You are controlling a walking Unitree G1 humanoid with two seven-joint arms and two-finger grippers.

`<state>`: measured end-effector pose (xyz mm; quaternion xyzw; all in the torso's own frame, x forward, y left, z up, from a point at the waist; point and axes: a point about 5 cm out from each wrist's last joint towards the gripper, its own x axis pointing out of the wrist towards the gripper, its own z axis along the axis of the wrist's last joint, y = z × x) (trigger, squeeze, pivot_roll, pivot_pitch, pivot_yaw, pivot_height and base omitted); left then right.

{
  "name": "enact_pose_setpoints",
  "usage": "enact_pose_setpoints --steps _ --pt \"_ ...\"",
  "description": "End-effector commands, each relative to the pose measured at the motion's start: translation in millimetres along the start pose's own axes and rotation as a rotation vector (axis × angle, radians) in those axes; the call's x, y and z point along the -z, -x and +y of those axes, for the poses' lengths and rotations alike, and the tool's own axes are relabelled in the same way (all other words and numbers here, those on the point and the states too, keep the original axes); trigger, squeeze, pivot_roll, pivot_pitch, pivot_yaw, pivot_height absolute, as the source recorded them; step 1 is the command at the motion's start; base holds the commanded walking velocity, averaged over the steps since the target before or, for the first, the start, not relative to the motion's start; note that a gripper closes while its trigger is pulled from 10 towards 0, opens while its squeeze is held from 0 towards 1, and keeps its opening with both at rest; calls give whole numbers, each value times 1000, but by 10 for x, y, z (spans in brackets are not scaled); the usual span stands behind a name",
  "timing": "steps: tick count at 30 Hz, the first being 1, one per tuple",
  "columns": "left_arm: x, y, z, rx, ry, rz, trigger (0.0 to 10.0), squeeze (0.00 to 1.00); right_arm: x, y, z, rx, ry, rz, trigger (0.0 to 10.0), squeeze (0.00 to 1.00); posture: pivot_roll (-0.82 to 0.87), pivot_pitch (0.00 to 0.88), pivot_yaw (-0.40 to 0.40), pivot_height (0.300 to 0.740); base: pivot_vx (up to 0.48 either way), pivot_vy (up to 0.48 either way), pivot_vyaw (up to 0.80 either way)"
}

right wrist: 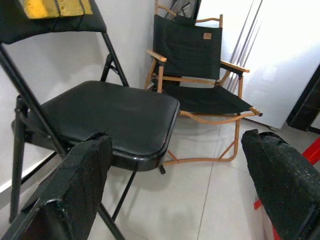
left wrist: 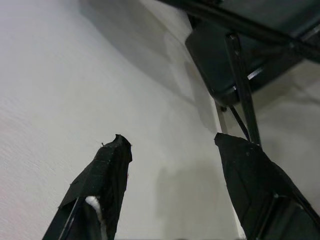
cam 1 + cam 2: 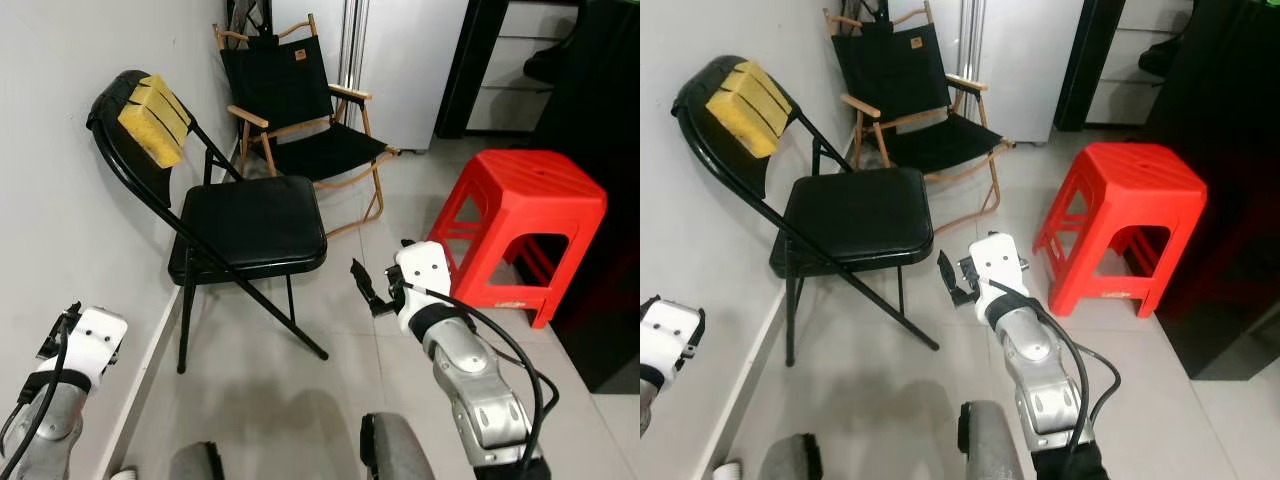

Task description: Building children table

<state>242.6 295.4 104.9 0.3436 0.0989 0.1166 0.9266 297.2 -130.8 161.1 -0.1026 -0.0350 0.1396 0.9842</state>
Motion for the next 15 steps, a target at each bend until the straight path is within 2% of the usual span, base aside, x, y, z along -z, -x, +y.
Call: enact_pose_setpoints --steps 1,5,9,15 --pt "102 -9 72 8 -44 29 10000 0 -21 9 31 -22 0 -2 10000 0 -70 0 -28 491 0 0 0" --pt "200 -24 195 -2 -76 55 10000 0 -13 5 43 -31 -1 0 10000 0 -64 0 -31 476 0 0 0" --pt "203 -24 195 2 -80 54 10000 0 -15 -4 59 -37 -4 -2 10000 0 -61 0 -33 466 0 0 0" --pt "174 -14 103 27 -71 39 10000 0 -18 -16 63 -44 -4 -3 10000 0 -65 0 -38 446 0 0 0"
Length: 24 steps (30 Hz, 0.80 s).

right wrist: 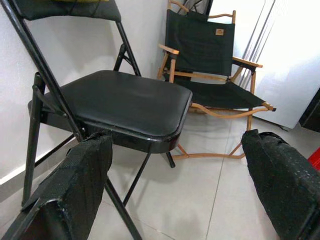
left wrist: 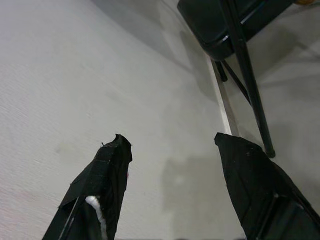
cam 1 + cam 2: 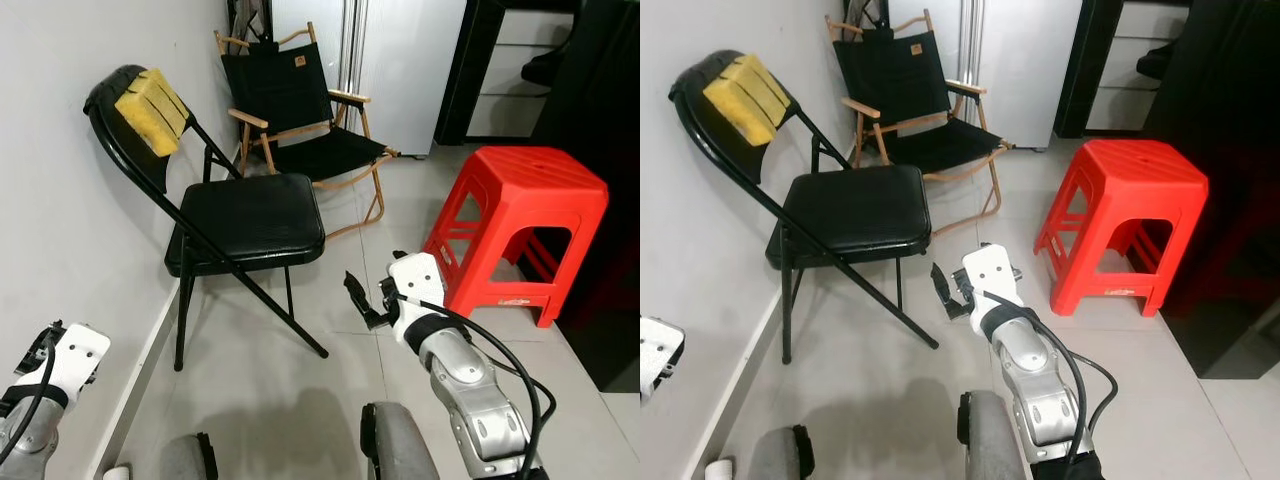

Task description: Building children table

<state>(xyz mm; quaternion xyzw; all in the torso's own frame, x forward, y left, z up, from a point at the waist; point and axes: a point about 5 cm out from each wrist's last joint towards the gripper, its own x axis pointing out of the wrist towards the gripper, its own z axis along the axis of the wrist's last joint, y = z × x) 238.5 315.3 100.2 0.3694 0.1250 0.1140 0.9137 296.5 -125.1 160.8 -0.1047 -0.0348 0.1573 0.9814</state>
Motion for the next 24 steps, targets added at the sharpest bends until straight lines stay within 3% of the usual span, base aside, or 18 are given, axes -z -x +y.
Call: enact_pose_setpoints --steps 1,24 --pt "6 8 -34 17 -7 -5 10000 0 -11 -8 0 -9 -6 -1 10000 0 -66 0 -38 441 0 0 0" --pt "24 -45 -3 24 -34 -29 10000 0 6 9 -1 -11 12 7 10000 0 -68 0 -37 341 0 0 0"
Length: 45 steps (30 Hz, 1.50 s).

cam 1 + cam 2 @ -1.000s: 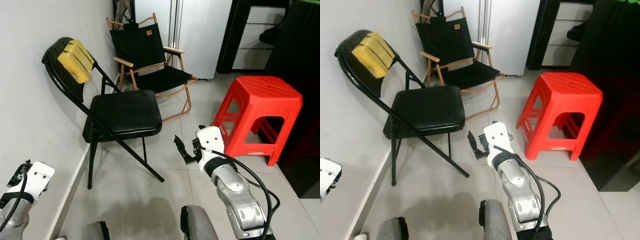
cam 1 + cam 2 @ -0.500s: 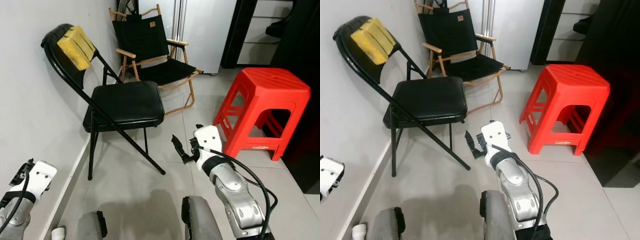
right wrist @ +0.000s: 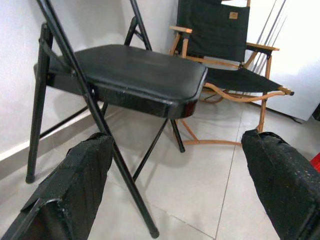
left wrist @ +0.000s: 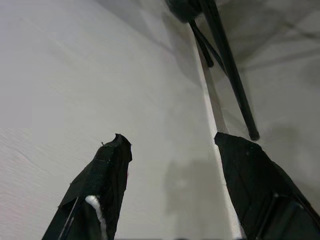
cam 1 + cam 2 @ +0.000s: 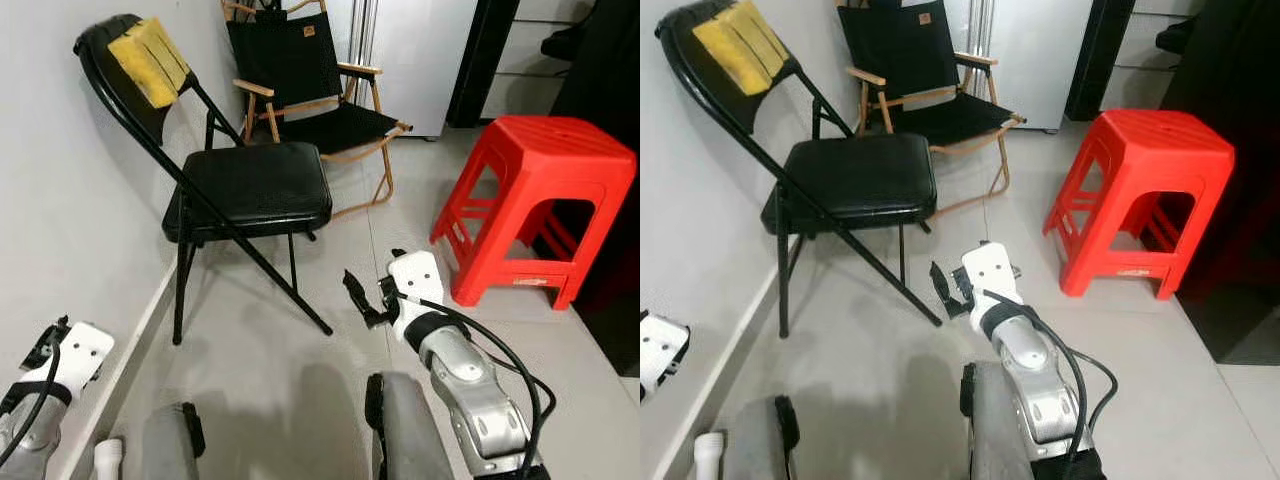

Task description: Building children table

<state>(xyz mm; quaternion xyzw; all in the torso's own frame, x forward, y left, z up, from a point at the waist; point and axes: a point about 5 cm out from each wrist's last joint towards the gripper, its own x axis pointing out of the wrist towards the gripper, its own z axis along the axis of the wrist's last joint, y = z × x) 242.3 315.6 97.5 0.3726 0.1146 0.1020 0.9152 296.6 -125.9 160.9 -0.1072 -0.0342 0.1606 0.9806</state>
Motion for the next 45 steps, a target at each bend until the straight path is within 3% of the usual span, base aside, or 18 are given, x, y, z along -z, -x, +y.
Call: enact_pose_setpoints --steps 1,15,37,39,41,44,45 --pt "16 -3 19 10 -28 0 10000 0 5 7 7 -4 7 6 10000 0 -68 0 -37 341 0 0 0" --pt "32 -5 17 12 -29 4 10000 0 9 12 9 -6 7 10 10000 0 -70 0 -40 301 0 0 0" --pt "250 79 87 30 -66 90 10000 0 2 50 76 -29 -5 13 10000 0 -69 0 -37 300 0 0 0" --pt "464 194 70 68 -67 174 10000 0 3 116 116 -46 -11 23 10000 0 -73 0 -32 300 0 0 0" --pt "464 194 70 68 -67 174 10000 0 3 116 116 -46 -11 23 10000 0 -73 0 -32 300 0 0 0" --pt "766 385 63 113 -90 288 10000 0 -31 201 158 -70 -16 22 10000 0 -72 0 -41 300 0 0 0" --pt "766 385 63 113 -90 288 10000 0 -31 201 158 -70 -16 22 10000 0 -72 0 -41 300 0 0 0"
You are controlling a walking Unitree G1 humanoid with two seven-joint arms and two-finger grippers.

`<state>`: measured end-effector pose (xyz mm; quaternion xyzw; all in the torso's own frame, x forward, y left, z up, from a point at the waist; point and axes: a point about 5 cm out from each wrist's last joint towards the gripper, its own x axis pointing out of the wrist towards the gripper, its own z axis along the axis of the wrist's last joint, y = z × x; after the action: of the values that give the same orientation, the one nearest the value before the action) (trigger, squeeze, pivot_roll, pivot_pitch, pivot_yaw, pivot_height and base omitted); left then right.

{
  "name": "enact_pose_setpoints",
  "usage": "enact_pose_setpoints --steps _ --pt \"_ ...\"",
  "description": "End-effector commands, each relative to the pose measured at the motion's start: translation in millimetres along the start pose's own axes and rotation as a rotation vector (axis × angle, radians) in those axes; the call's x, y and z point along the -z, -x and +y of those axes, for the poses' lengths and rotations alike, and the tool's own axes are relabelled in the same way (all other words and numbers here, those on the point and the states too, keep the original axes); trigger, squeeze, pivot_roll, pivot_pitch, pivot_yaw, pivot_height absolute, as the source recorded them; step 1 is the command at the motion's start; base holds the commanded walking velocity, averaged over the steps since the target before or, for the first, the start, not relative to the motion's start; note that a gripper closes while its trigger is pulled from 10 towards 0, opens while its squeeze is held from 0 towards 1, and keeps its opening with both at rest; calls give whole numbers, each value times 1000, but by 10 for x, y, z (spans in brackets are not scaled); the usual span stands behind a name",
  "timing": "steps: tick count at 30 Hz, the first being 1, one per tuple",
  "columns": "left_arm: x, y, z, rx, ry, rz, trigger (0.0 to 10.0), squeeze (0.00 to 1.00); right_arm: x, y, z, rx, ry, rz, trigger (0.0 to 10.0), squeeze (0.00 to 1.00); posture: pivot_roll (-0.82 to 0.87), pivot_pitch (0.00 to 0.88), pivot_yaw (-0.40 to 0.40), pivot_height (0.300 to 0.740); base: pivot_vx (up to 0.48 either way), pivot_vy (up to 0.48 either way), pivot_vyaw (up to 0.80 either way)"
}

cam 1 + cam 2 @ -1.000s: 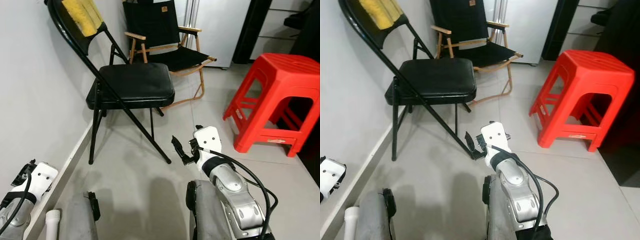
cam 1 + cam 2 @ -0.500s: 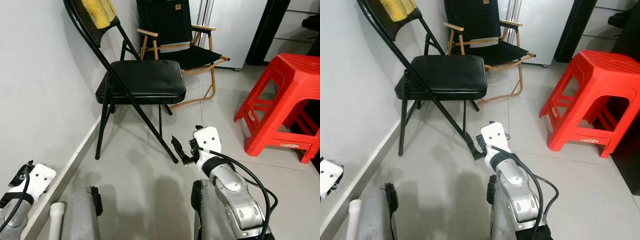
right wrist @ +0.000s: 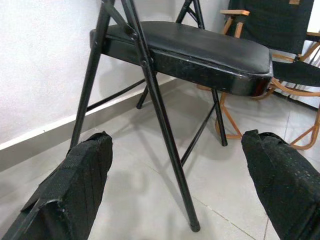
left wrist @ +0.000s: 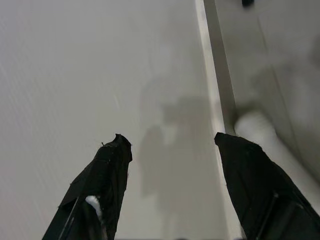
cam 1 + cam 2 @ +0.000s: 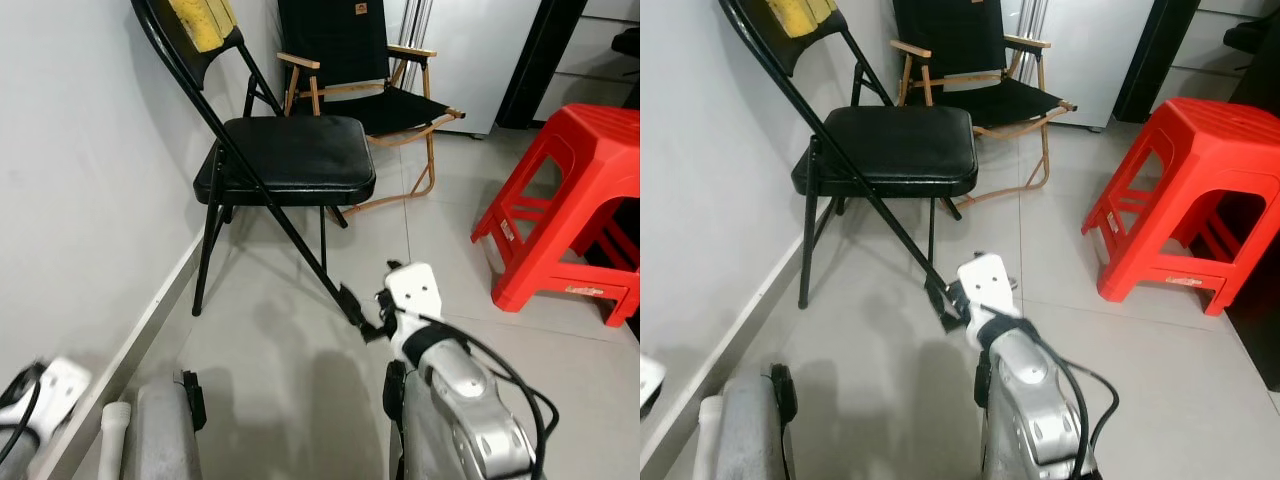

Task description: Building children table

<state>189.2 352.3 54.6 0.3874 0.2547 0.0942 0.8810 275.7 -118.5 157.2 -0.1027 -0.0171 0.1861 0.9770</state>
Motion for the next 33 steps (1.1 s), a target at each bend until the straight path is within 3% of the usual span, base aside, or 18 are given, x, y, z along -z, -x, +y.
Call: enact_pose_setpoints --steps 1,3,6,13,16,17,19,22,29,33 --pt "86 21 44 5 -6 32 10000 0 -31 25 18 -15 0 -5 10000 0 -72 0 -41 300 0 0 0" --pt "281 85 50 18 -3 106 10000 0 -53 40 9 -27 8 -2 10000 0 -69 14 -52 300 0 0 0" --pt "397 148 46 32 11 152 10000 0 -80 44 -9 -33 15 1 10000 0 -70 47 -53 300 0 0 0" --pt "488 213 19 54 19 192 10000 0 -112 32 -27 -42 23 3 10000 0 -71 82 -57 300 0 0 0" --pt "660 392 -63 95 57 274 10000 0 -155 6 0 -67 26 9 10000 0 -52 146 -61 300 0 0 0" --pt "660 392 -63 95 57 274 10000 0 -155 6 0 -67 26 9 10000 0 -52 146 -61 300 0 0 0" --pt "887 617 -176 156 85 365 10000 0 -209 -72 52 -78 10 3 10000 0 -34 187 -50 300 0 0 0" --pt "1098 795 -216 195 56 437 10000 0 -278 -179 86 -69 -15 -10 10000 0 -29 209 -44 300 0 0 0" --pt "1211 839 -133 207 44 486 10000 0 -337 -225 103 -73 -30 -20 10000 0 -18 280 -30 300 0 0 0" --pt "1154 723 -85 210 90 503 10000 0 -383 -265 106 -85 -37 -15 10000 0 -28 319 -22 300 0 0 0"
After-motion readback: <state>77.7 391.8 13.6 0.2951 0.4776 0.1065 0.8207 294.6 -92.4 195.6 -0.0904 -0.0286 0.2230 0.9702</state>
